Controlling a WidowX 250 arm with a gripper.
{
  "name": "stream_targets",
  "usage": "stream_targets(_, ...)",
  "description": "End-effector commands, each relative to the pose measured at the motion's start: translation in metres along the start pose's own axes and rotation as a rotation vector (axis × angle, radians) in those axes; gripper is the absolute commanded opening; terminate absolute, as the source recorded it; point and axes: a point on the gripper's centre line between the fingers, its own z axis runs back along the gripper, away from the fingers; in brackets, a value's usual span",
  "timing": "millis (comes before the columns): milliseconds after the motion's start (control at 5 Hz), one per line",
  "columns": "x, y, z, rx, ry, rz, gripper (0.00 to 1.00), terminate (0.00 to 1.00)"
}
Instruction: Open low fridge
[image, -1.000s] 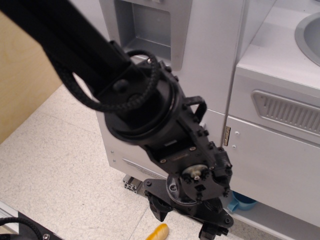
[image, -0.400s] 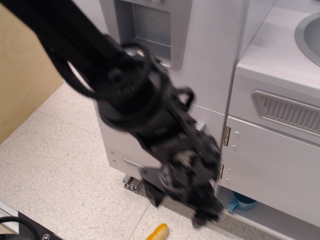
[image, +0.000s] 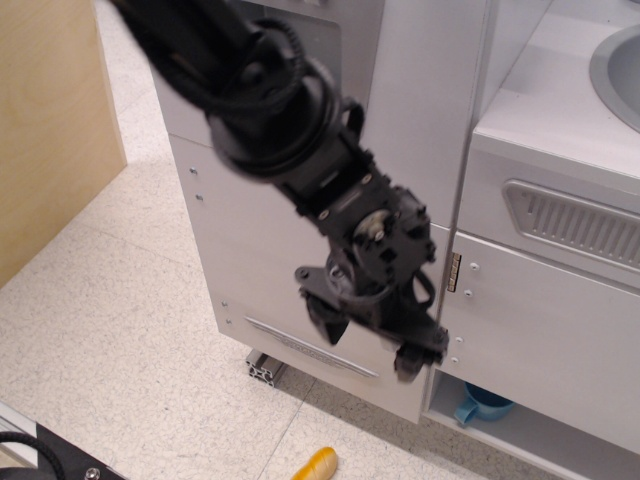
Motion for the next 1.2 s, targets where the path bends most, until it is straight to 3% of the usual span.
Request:
stream_targets(0, 0.042, -0.003, -0.016, -0.017, -0.085, 0.049, 1.0, 0.0)
stream_targets(200, 0.059, 0.0, -0.023, -0.01, -0.092, 0.082, 1.0, 0.0)
stream_targets(600, 0.067, 0.009, -0.034, 0.028, -0.096, 0.087, 1.0, 0.0)
stream_targets(800, 0.068, 0.01, -0.032, 0.012, -0.097, 0.098, 0.0, 0.0)
stream_targets(1000, 0.065, 0.012, -0.029, 0.003, -0.1, 0.097, 0.0, 0.0)
